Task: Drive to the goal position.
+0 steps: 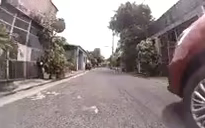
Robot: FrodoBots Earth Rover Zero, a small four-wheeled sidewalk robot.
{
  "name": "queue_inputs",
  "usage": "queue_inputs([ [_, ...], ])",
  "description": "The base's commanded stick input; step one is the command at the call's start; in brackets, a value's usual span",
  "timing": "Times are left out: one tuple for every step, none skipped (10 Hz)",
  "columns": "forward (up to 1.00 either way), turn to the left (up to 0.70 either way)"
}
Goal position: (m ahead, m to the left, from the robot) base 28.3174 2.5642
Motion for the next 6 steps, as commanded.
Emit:
queue_inputs([
  [0.92,0.0],
  [1.0,0.0],
  [1.0,0.0],
  [1.0,0.0],
  [1.0,0.0],
  [1.0,0.0],
])
